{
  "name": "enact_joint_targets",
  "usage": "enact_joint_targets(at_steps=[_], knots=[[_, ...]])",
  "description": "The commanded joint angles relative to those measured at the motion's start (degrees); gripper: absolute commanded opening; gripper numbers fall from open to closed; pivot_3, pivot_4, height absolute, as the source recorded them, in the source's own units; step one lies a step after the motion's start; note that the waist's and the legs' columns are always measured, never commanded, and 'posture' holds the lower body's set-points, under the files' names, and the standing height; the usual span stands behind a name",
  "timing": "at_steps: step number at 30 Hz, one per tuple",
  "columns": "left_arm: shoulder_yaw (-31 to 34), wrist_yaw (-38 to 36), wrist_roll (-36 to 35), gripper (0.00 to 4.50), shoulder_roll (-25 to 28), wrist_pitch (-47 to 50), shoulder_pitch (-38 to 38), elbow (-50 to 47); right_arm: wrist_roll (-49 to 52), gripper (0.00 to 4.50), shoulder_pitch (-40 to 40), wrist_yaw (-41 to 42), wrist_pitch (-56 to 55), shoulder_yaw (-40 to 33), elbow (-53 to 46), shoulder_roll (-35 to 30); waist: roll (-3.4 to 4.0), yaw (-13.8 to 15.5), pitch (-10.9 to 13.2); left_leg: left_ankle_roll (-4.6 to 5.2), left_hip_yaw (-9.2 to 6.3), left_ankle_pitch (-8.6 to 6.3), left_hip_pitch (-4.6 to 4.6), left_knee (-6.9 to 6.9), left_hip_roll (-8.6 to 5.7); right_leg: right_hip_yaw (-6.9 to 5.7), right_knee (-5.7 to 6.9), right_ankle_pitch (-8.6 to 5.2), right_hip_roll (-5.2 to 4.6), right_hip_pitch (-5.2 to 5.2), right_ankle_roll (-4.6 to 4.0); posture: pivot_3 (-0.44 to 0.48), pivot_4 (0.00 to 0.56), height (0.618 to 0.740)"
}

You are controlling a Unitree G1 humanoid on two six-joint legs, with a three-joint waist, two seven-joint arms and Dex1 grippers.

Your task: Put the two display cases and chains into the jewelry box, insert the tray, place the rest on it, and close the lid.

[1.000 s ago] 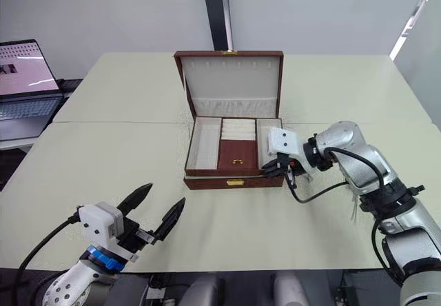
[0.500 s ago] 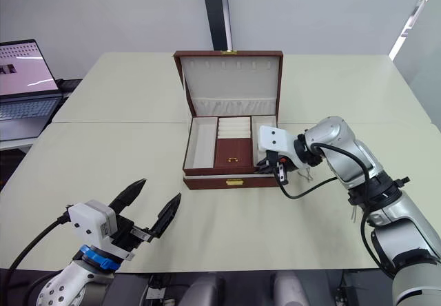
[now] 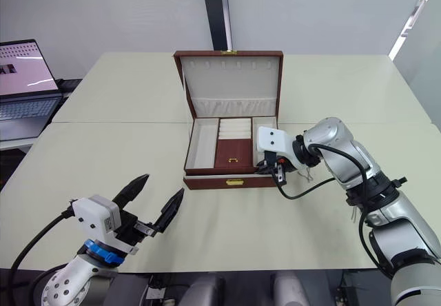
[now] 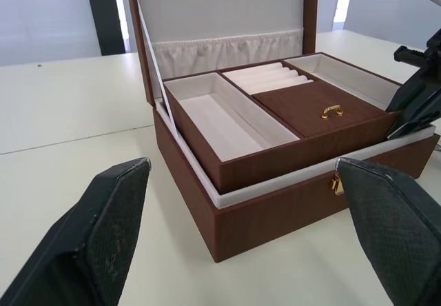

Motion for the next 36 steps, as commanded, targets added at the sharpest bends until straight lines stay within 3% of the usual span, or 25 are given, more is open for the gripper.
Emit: enact_joint_targets(at_steps=[1, 6, 15, 18, 20, 23, 32, 36], knots=[[0.38, -0.12, -0.27, 4.5, 0.1, -0.59, 0.32, -0.87, -0.04, 0.03, -0.63, 0.24, -0.79, -0.73, -1.13, -0.02, 0.0, 0.0, 0.0, 0.0, 0.0, 0.0, 0.0, 0.0, 0.0, 0.0, 0.0, 0.0, 0.0, 0.0, 0.0, 0.0, 0.15, 0.74], [-0.05, -0.11, 0.03, 4.5, -0.22, -1.08, 0.74, -0.75, 0.11, 0.03, -1.04, 0.77, -1.66, -1.23, -0.61, 0.24, 0.0, 0.0, 0.0, 0.0, 0.0, 0.0, 0.0, 0.0, 0.0, 0.0, 0.0, 0.0, 0.0, 0.0, 0.0, 0.0, 0.15, 0.74], [-0.81, 1.35, 0.08, 4.5, -0.16, 0.8, -0.85, -2.22, 3.96, 2.26, -3.81, 0.33, -0.67, -6.08, 2.05, 1.92, 0.0, -0.01, 0.0, 0.0, 0.01, 0.0, 0.01, 0.0, 0.0, 0.01, 0.01, 0.0, 0.0, 0.0, 0.0, 0.0, 0.15, 0.74], [-1.0, 1.83, -0.16, 4.5, 0.06, 1.74, -1.75, -2.62, 7.5, 3.02, -3.77, -1.43, -0.47, -9.93, 5.06, 5.21, 0.0, -0.02, 0.0, 0.0, -0.01, 0.0, 0.01, -0.02, 0.01, 0.0, 0.0, 0.0, 0.01, 0.0, 0.0, 0.0, 0.15, 0.74], [-0.9, 1.87, -0.31, 4.5, 0.15, 2.07, -2.07, -2.6, 8.9, 3.02, -3.47, -2.05, -1.61, -11.74, 6.4, 6.99, 0.0, -0.09, 0.0, 0.0, 0.0, 0.0, 0.03, -0.02, 0.01, 0.0, 0.01, 0.0, 0.01, 0.01, 0.0, 0.0, 0.15, 0.74], [-0.65, 1.78, -0.58, 4.5, 0.28, 2.59, -2.64, -2.53, 8.57, 2.51, -3.36, -6.65, -5.1, -13.91, 10.83, 10.62, 0.0, -0.13, 0.0, 0.0, 0.0, 0.0, 0.03, -0.02, 0.02, 0.01, 0.02, 0.0, 0.02, -0.01, 0.0, 0.0, 0.15, 0.74], [-0.54, 1.55, -0.73, 4.5, 0.33, 3.23, -3.66, -2.15, 7.18, 0.17, -0.21, -12.7, -12.03, -14.03, 17.95, 17.04, 0.01, -0.16, 0.0, -0.01, 0.0, 0.0, 0.01, -0.02, 0.01, 0.02, 0.04, 0.0, 0.02, -0.03, 0.0, 0.0, 0.15, 0.74], [-0.52, 1.47, -0.69, 4.5, 0.33, 3.25, -4.31, -1.94, 4.21, 0.04, 3.22, -12.83, -15.57, -11.41, 20.85, 17.74, 0.01, -0.16, -0.01, -0.01, 0.0, 0.0, 0.04, -0.02, 0.01, 0.01, 0.05, 0.0, 0.02, -0.01, -0.01, 0.0, 0.15, 0.74]])
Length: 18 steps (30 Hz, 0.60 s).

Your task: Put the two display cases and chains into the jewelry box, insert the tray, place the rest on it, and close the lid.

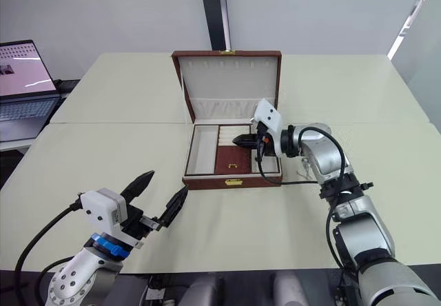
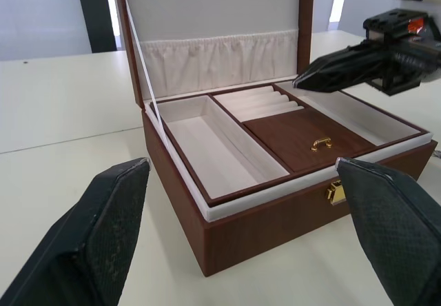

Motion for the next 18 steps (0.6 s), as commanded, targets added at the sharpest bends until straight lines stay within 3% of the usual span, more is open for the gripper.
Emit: enact_joint_targets(at_steps=[1, 6, 12, 18], knots=[[0.76, 0.09, -0.59, 4.5, 0.23, -0.51, -0.24, -1.78, -2.47, 0.04, 1.98, 0.06, -3.54, 1.97, 1.47, -0.11, 0.0, 0.0, 0.0, 0.0, 0.0, 0.0, 0.0, 0.0, 0.0, 0.0, 0.0, 0.0, 0.0, 0.0, 0.0, 0.0, 0.15, 0.74], [1.13, -0.13, -0.83, 4.5, 0.36, -0.51, -0.25, -1.64, -2.35, 0.04, 1.87, 0.54, -4.3, 1.32, 2.89, -0.23, 0.02, 0.0, -0.04, 0.0, 0.01, 0.0, 0.06, 0.0, 0.0, 0.02, 0.01, 0.0, 0.01, 0.05, 0.0, 0.0, 0.15, 0.74], [2.39, -1.02, -1.89, 4.5, 0.96, -0.63, -1.21, 0.08, 6.34, 0.04, 0.69, 2.81, 1.39, -5.44, -2.81, -0.58, 0.02, 0.01, -0.02, 0.0, -0.01, 0.0, 0.0, 0.0, 0.0, 0.02, 0.01, 0.0, 0.01, 0.0, 0.0, 0.0, 0.15, 0.74], [6.55, -1.71, -7.05, 4.5, 3.26, 4.41, -3.7, 3.83, 10.86, 1.28, 3.29, 6.1, 5.15, -11.34, -8.17, -9.29, 0.01, 0.21, 0.0, 0.01, -0.02, 0.0, -0.03, 0.01, -0.03, 0.0, -0.02, 0.0, -0.01, 0.01, 0.0, 0.0, 0.15, 0.74]])
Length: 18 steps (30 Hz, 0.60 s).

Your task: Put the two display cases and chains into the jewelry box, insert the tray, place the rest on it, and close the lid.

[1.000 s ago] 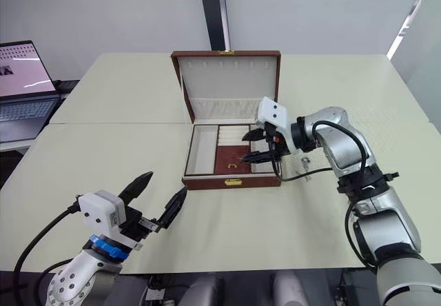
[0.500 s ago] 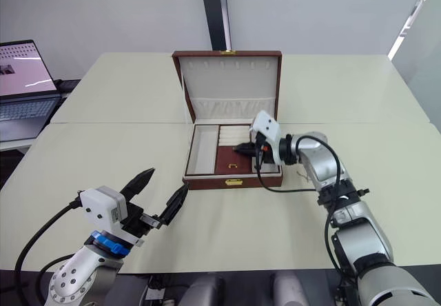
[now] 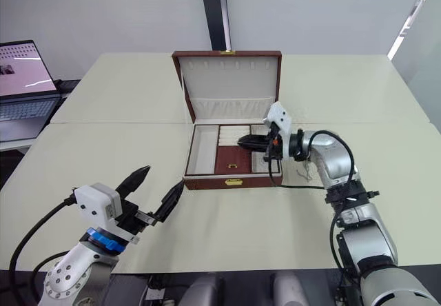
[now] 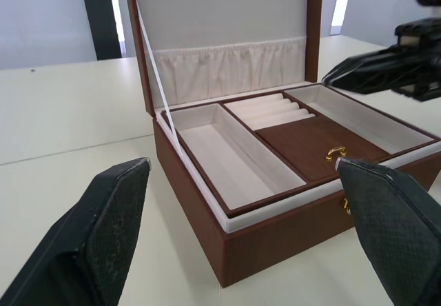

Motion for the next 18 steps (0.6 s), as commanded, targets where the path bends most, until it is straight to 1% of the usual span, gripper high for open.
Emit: enact_joint_targets(at_steps=[1, 3, 6, 8, 10, 11, 15, 18], knots=[[3.37, -0.83, -3.66, 4.5, 1.77, 2.42, -1.2, 1.34, 3.5, 1.55, 2.0, 2.54, 1.15, -5.65, -3.8, -5.99, -0.01, 0.21, 0.0, 0.0, -0.01, 0.0, -0.01, -0.01, 0.0, -0.01, -0.02, 0.0, 0.0, 0.01, 0.0, 0.0, 0.15, 0.74], [5.16, -2.05, -5.44, 4.5, 3.16, 3.56, -1.65, 2.66, 4.62, 2.15, 4.04, 3.61, 1.73, -8.01, -3.9, -9.83, -0.02, 0.18, 0.01, 0.01, -0.03, 0.0, -0.03, -0.01, 0.0, -0.03, -0.06, 0.0, 0.0, 0.0, 0.0, 0.0, 0.15, 0.74], [8.67, -5.48, -7.79, 4.5, 6.85, 5.17, -2.73, 6.66, 6.1, 2.97, 8.86, 5.44, 2.29, -12.15, -4.01, -16.01, -0.02, 0.15, 0.01, 0.01, 0.0, 0.0, -0.02, -0.02, 0.01, -0.02, -0.04, 0.0, 0.0, 0.0, 0.0, 0.0, 0.15, 0.74], [11.03, -7.83, -8.46, 4.5, 9.33, 5.1, -3.79, 10.41, 6.21, 3.55, 12.7, 5.19, 1.93, -14.12, -5.07, -19.0, -0.02, 0.08, 0.01, 0.01, 0.01, 0.0, -0.01, -0.03, 0.02, -0.02, -0.02, 0.0, 0.01, 0.01, -0.01, 0.0, 0.15, 0.74], [13.28, -9.69, -8.98, 4.5, 11.47, 4.86, -5.1, 14.29, 6.44, 4.24, 16.41, 4.43, 1.93, -16.35, -6.21, -21.23, -0.01, -0.07, 0.01, 0.01, 0.04, 0.0, 0.01, -0.02, 0.02, 0.0, -0.01, -0.01, 0.01, 0.02, -0.01, 0.0, 0.15, 0.74], [14.21, -10.41, -8.96, 4.5, 12.4, 4.61, -5.81, 16.1, 6.79, 4.46, 18.07, 3.8, 2.17, -17.63, -6.81, -21.95, -0.01, -0.28, 0.01, 0.01, 0.05, 0.0, 0.02, -0.02, 0.03, 0.0, -0.01, -0.01, 0.02, 0.02, -0.01, 0.0, 0.15, 0.74], [18.25, -11.88, -8.37, 4.5, 15.11, 3.12, -8.49, 22.19, 7.33, 4.46, 25.69, 0.77, 1.0, -23.48, -7.45, -23.66, -0.01, -0.21, 0.01, 0.01, 0.1, 0.0, 0.06, -0.02, 0.07, 0.03, 0.03, 0.0, 0.04, 0.02, 0.0, 0.0, 0.15, 0.74], [21.18, -13.65, -7.81, 4.5, 17.26, 2.17, -9.16, 26.87, 7.79, 4.46, 31.48, -1.44, 0.57, -27.27, -8.5, -23.64, -0.01, -0.05, 0.01, 0.01, 0.08, 0.0, 0.03, -0.04, 0.06, 0.02, -0.02, 0.0, 0.03, 0.03, 0.0, 0.0, 0.15, 0.74]])
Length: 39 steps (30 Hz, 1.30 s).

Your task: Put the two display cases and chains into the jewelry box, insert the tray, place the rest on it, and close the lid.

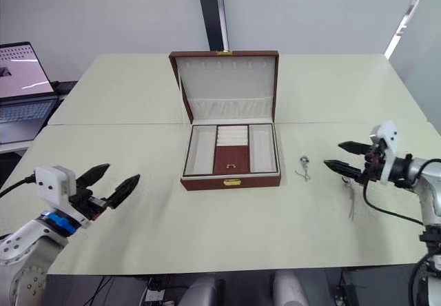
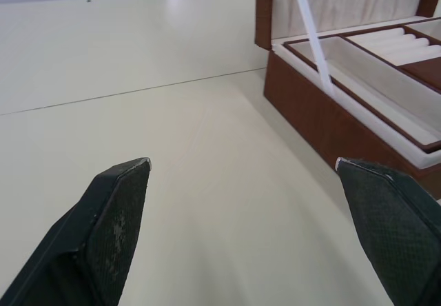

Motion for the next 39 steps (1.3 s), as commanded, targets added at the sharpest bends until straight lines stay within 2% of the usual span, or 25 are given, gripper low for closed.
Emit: enact_joint_targets(at_steps=[1, 7, 13, 26, 35, 39], knots=[[4.93, -2.44, 0.67, 4.5, 2.94, -2.15, -0.89, 4.9, 1.39, 4.46, 4.05, -2.61, -1.78, -5.49, -1.75, -0.57, 0.0, 0.05, 0.0, 0.0, 0.02, 0.0, -0.01, 0.0, -0.01, 0.02, -0.01, 0.0, -0.01, -0.01, 0.0, 0.0, 0.15, 0.74], [6.81, -5.39, 1.44, 4.5, 7.22, -2.01, -2.79, 11.44, 0.22, 4.46, 8.48, -5.39, -6.66, -8.17, 1.67, 0.38, 0.0, -0.14, 0.0, 0.0, 0.06, 0.0, 0.07, 0.0, 0.01, 0.04, 0.03, 0.0, 0.0, 0.02, 0.01, 0.0, 0.15, 0.74], [7.54, -6.09, 2.29, 4.5, 8.68, -2.23, -4.18, 14.64, -0.28, 4.46, 10.5, -8.26, -10.56, -8.99, 4.15, 1.24, 0.0, -0.07, 0.0, 0.0, 0.02, 0.0, 0.03, -0.02, -0.01, 0.03, 0.01, 0.0, -0.02, 0.02, 0.0, 0.0, 0.15, 0.74], [7.37, -5.69, 3.52, 4.5, 9.58, -0.34, -6.39, 13.74, 0.22, 4.46, 12.08, -10.87, -13.6, -8.78, 4.82, 2.18, 0.0, -0.09, 0.0, 0.0, 0.02, 0.0, 0.06, -0.02, 0.0, 0.04, 0.03, 0.0, -0.02, 0.03, 0.01, 0.0, 0.15, 0.74], [6.85, -5.2, 3.96, 4.5, 9.02, 0.76, -5.18, 11.14, 0.78, 4.46, 12.65, -12.12, -13.67, -9.06, 3.95, 2.38, 0.0, -0.12, 0.0, 0.0, 0.03, 0.0, 0.06, -0.02, 0.01, 0.04, 0.04, 0.0, -0.02, 0.02, 0.0, 0.0, 0.15, 0.74], [5.44, -6.98, 3.61, 4.5, 8.87, 0.42, -4.32, 8.33, 3.66, 4.46, 14.25, -15.54, -10.79, -10.75, -2.23, 4.91, 0.0, -0.1, 0.0, -0.01, 0.02, 0.0, 0.06, -0.02, 0.02, 0.04, 0.04, 0.0, -0.02, 0.02, 0.01, 0.0, 0.15, 0.74]])
